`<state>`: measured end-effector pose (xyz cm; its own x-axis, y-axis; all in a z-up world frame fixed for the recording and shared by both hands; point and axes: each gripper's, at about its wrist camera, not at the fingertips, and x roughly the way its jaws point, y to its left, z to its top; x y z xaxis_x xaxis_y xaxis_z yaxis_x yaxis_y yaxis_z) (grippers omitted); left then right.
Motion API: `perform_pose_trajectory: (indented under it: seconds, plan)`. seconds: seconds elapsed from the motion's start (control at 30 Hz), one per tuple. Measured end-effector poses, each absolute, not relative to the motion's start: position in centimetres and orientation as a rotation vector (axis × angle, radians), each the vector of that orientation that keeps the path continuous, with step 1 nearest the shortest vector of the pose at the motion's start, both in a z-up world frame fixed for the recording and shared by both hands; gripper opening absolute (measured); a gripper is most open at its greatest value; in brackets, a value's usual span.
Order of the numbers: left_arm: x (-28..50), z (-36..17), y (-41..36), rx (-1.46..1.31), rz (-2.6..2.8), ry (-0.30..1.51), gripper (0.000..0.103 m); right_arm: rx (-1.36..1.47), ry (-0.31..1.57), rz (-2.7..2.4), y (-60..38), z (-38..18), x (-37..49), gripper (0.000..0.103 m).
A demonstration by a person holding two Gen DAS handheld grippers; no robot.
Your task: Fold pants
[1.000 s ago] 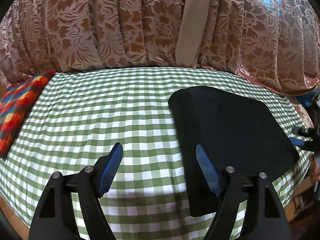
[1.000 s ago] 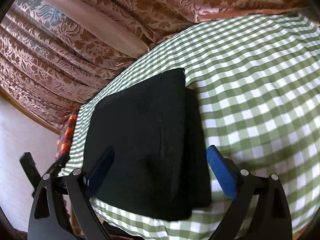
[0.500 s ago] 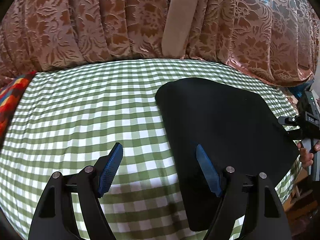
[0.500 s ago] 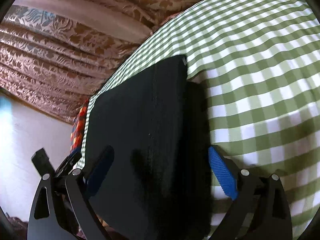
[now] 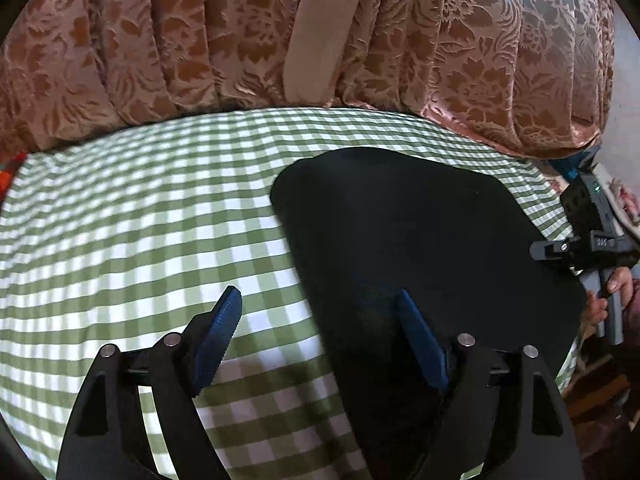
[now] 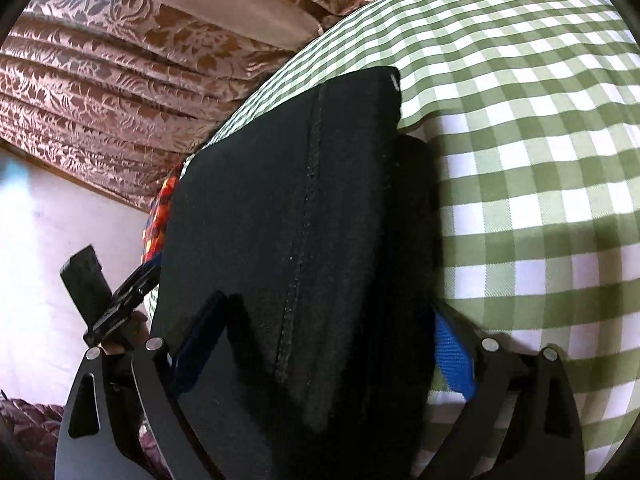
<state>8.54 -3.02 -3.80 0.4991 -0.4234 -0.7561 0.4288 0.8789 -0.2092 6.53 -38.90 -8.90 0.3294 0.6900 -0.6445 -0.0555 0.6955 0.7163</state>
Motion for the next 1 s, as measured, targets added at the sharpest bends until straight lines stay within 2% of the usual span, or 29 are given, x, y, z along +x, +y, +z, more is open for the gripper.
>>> perform_pose_trajectory:
  seconds: [0.17,0.33,0.37,0.4,0.43,0.5,0.57,0.77,1.0]
  plan:
    - [10.6,-5.9,-2.2,-0.188,-0.609,0.998,0.080,0.613,1.145,0.533,-38.6,-8.9,6.7,0.079]
    - [12.3,-8.3,-2.8,-0.400,-0.740,1.088,0.080,0.594,1.129,0.529,-38.3,-8.8,6.6,0.072]
    - [12.3,-8.7,-3.4,-0.399,-0.743,1.098,0.079,0.591,1.124,0.526,-38.3,-8.8,6.5,0.067]
    - [12.1,-8.7,-4.3,-0.376,-0.744,1.089,0.069,0.589,1.121,0.522,-38.3,-8.7,6.4,0.063]
    - [11.9,-8.5,-4.5,-0.369,-0.748,1.069,0.066,0.583,1.115,0.518,-38.3,-8.5,6.2,0.061]
    - [11.4,-7.8,-4.2,-0.389,-0.752,1.040,0.051,0.556,1.106,0.511,-37.9,-7.7,6.1,0.052]
    - [10.9,-7.0,-3.5,-0.394,-0.766,1.013,0.044,0.532,1.092,0.506,-37.4,-6.7,6.0,0.048]
    - [9.3,-2.7,-1.4,-0.377,-0.782,0.892,0.040,0.484,1.007,0.565,-35.6,-2.8,6.6,0.044]
    - [13.6,0.5,1.6,-0.323,-0.686,0.808,0.041,0.462,0.984,0.607,-32.4,-1.6,14.4,0.045]
